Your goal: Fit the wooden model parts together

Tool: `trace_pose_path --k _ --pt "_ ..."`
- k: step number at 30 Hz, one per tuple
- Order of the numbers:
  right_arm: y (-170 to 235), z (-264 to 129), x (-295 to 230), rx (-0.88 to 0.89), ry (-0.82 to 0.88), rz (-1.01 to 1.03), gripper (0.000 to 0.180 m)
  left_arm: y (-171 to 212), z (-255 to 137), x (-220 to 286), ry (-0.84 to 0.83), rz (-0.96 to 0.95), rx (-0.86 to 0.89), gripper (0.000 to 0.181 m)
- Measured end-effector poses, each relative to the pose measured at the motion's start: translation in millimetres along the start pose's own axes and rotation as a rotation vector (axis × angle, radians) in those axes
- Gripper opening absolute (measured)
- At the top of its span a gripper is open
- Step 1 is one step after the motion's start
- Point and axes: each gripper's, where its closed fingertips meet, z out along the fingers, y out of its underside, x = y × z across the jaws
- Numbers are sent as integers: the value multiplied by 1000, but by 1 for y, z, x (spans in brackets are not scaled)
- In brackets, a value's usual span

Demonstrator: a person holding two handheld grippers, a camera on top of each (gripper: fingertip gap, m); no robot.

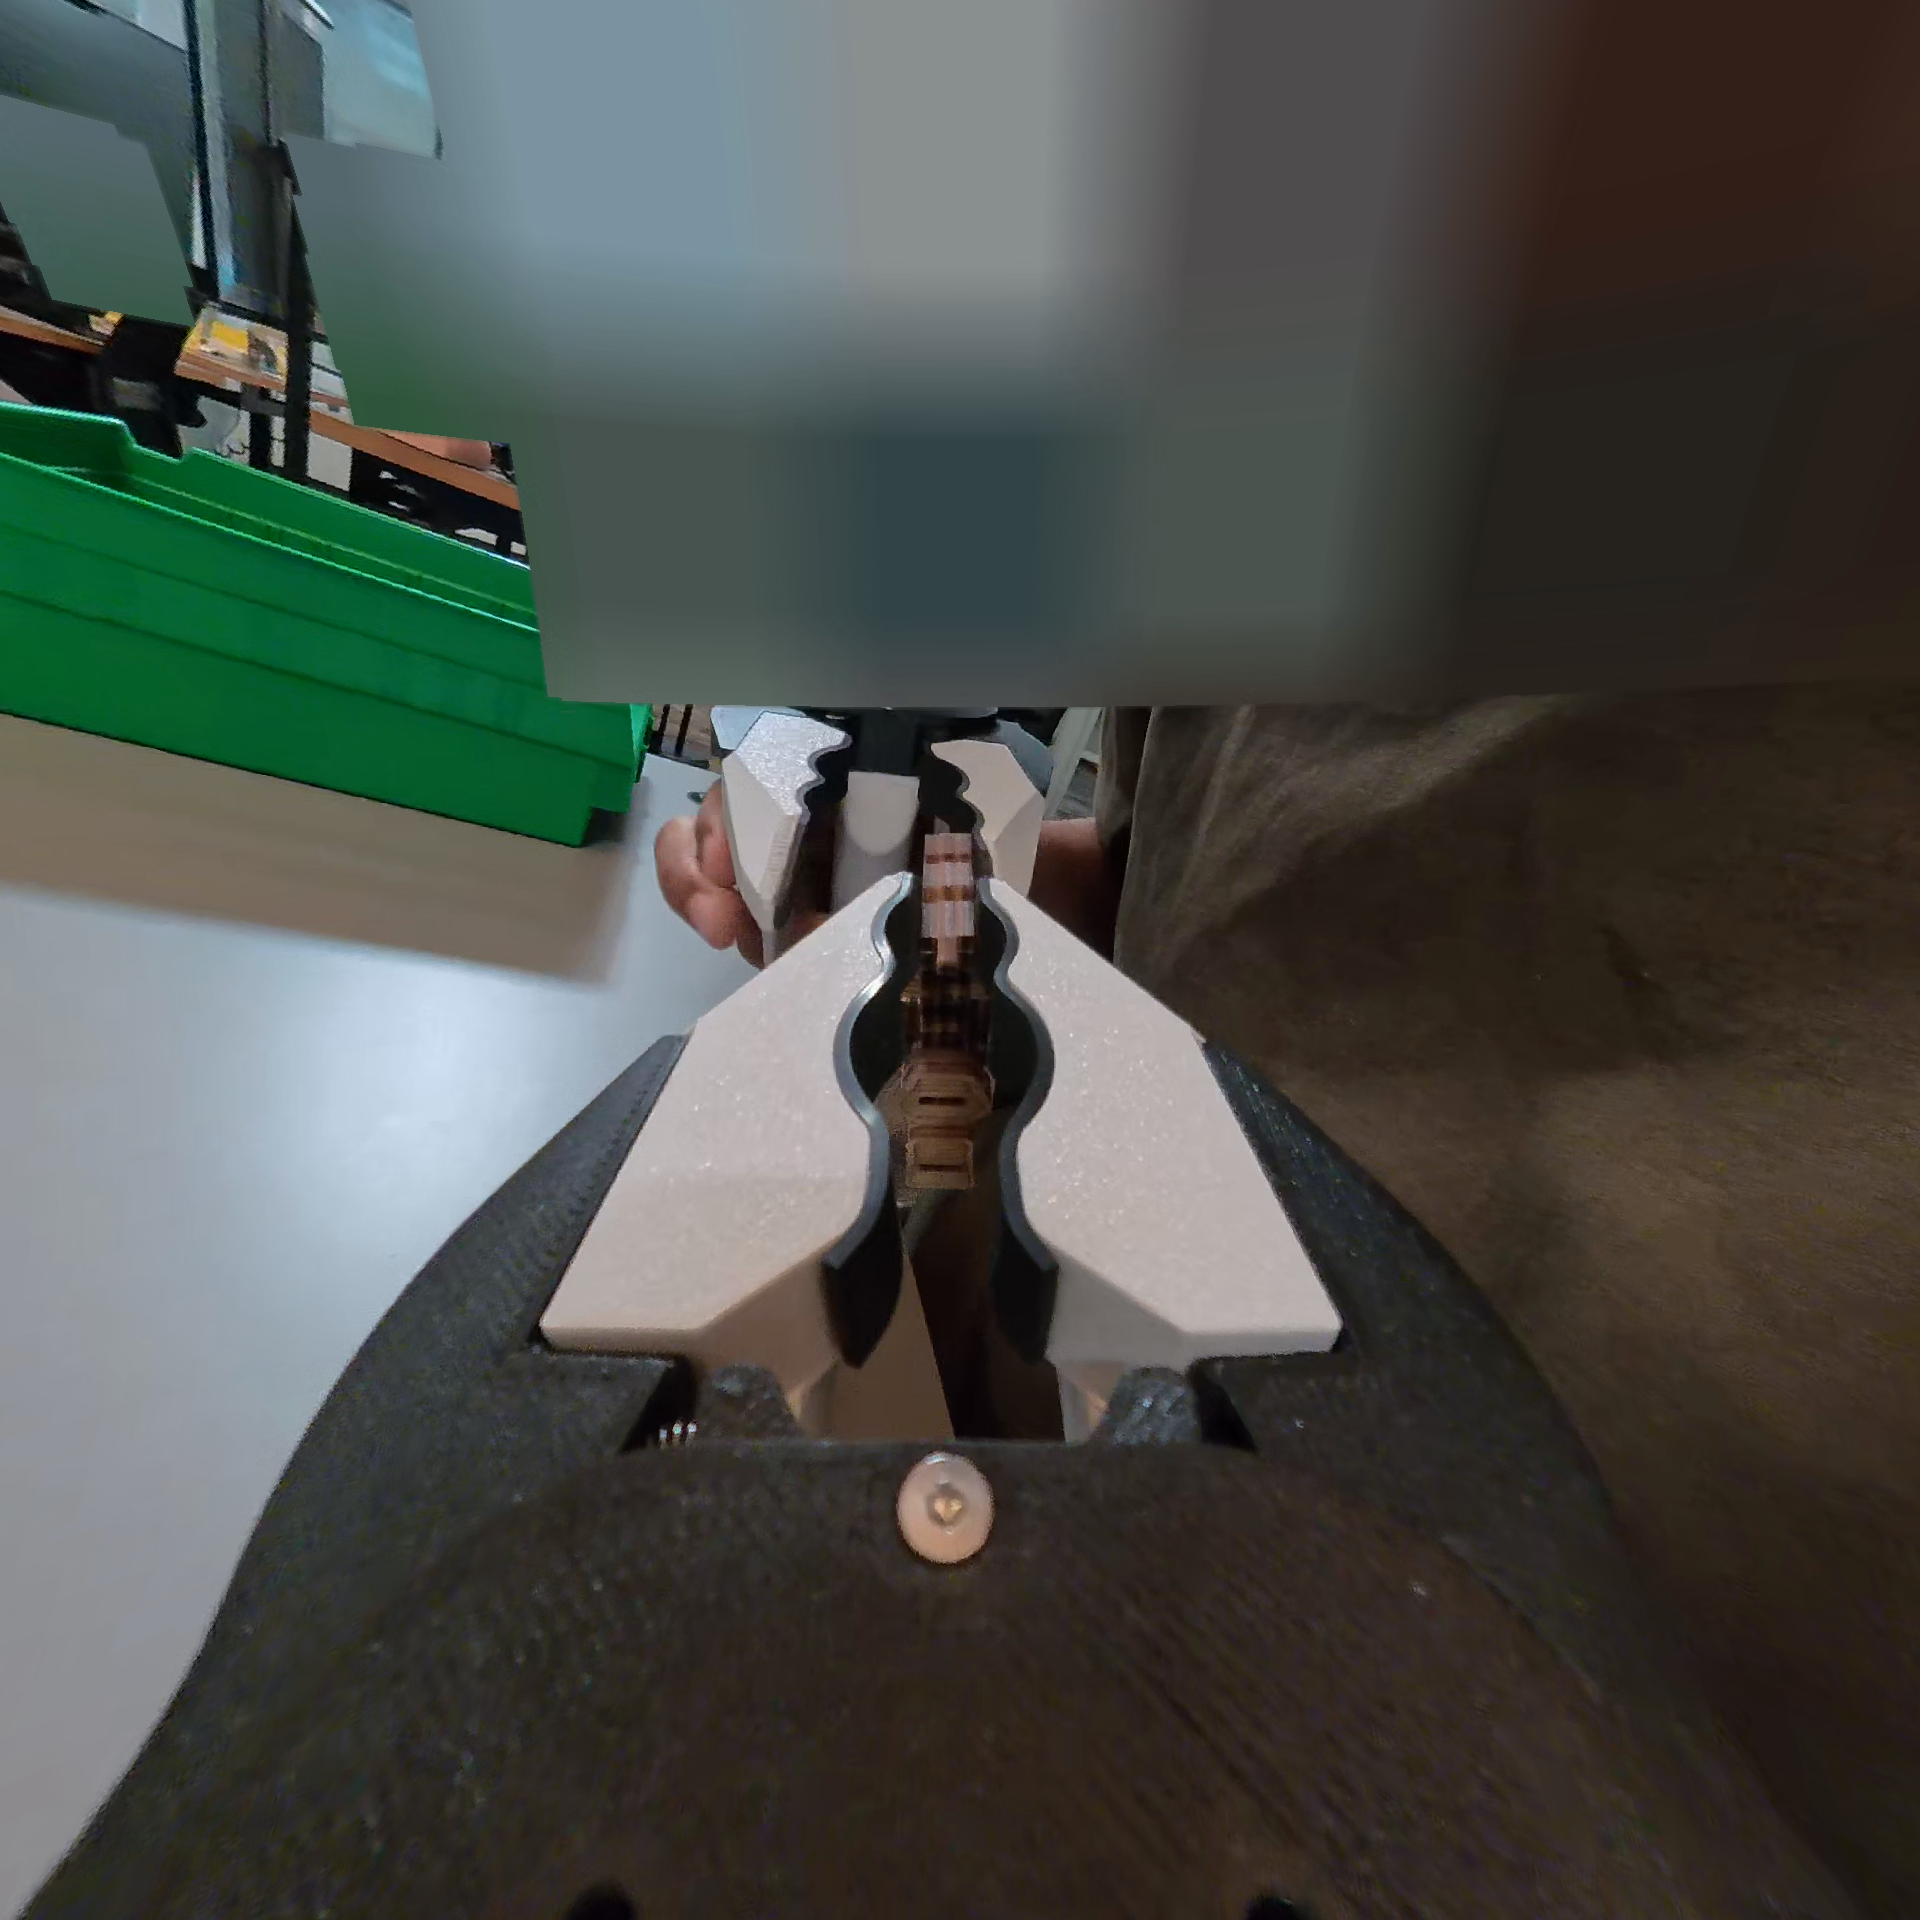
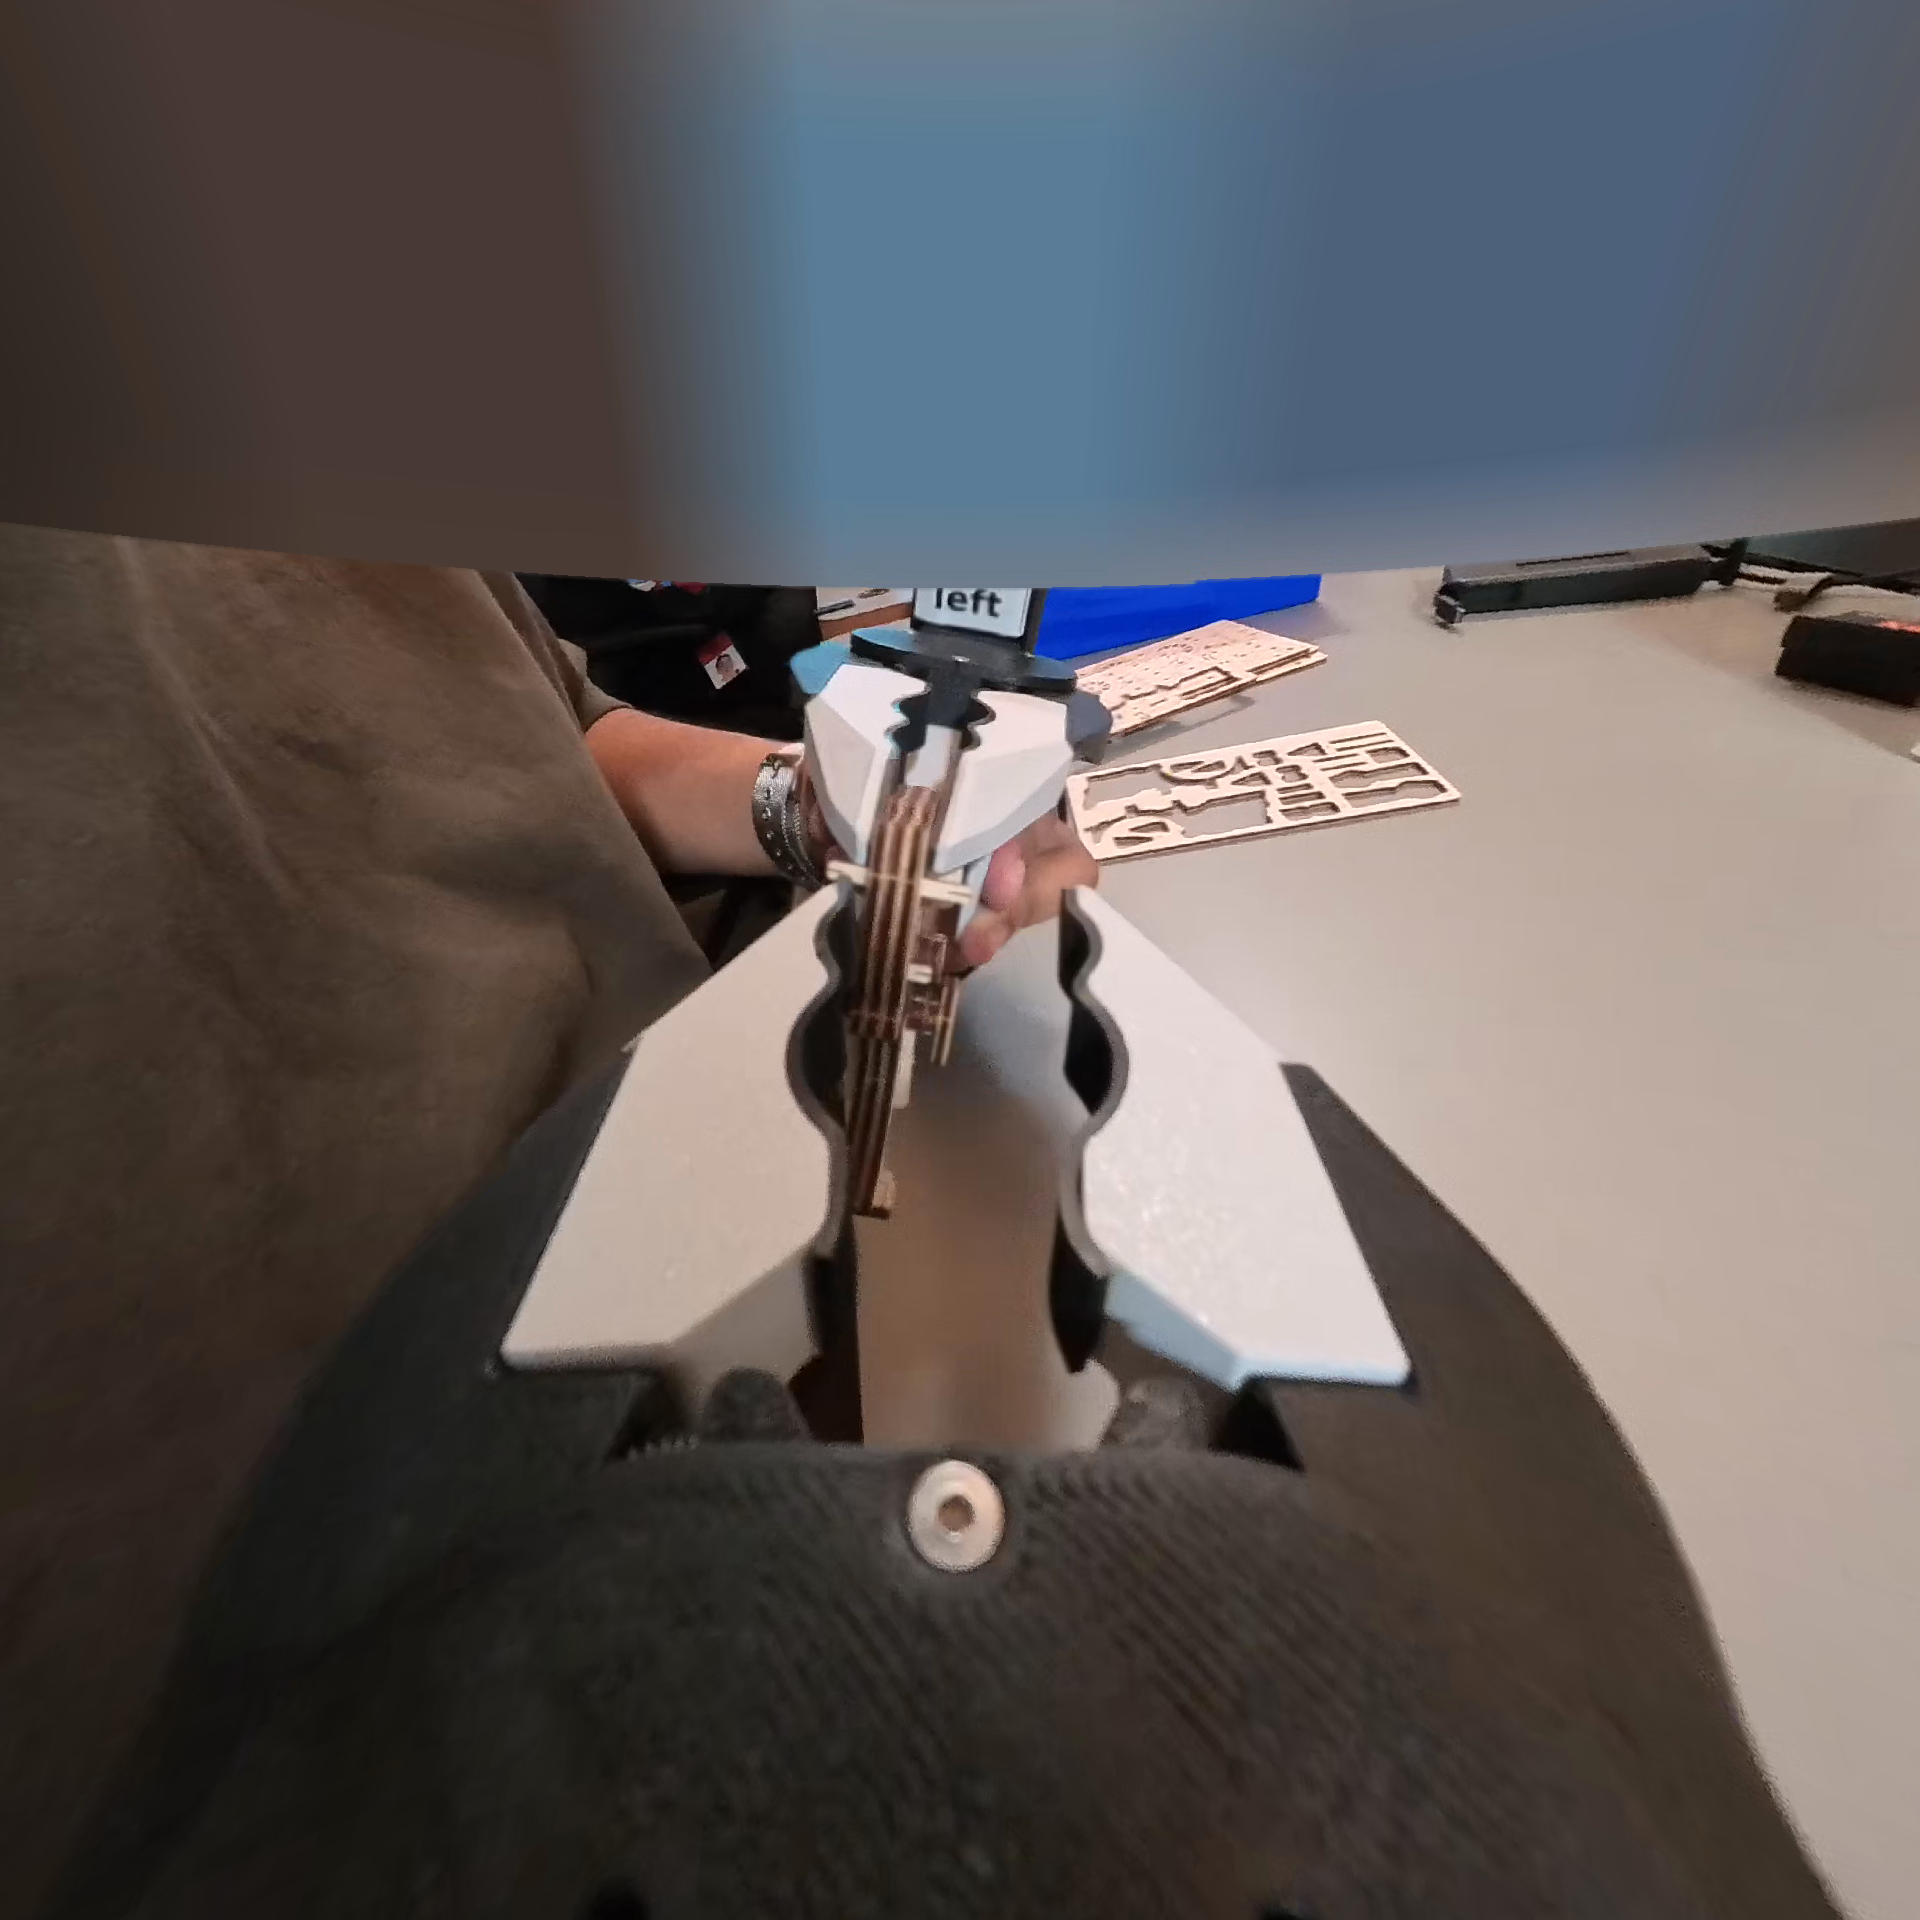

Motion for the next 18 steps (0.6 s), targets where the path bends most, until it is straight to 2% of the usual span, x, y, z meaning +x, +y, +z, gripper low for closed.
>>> trace_pose_path --k 2,7,8,11,18 --pt "1 -1 -8 -12 -62 2 18 1 1 0 -10 15 -5 6" --pt "0 0 -6 -8 -31 -13 18 0 0 -2 -13 5 2 6" --pt "0 1 -4 -3 -20 -7 21 -1 0 -2 -13 3 3 5" --pt "1 -1 5 -3 19 -3 49 1 2 1 0 10 -8 5" --pt "-2 -3 9 21 38 4 55 -1 0 -2 -32 46 2 5"
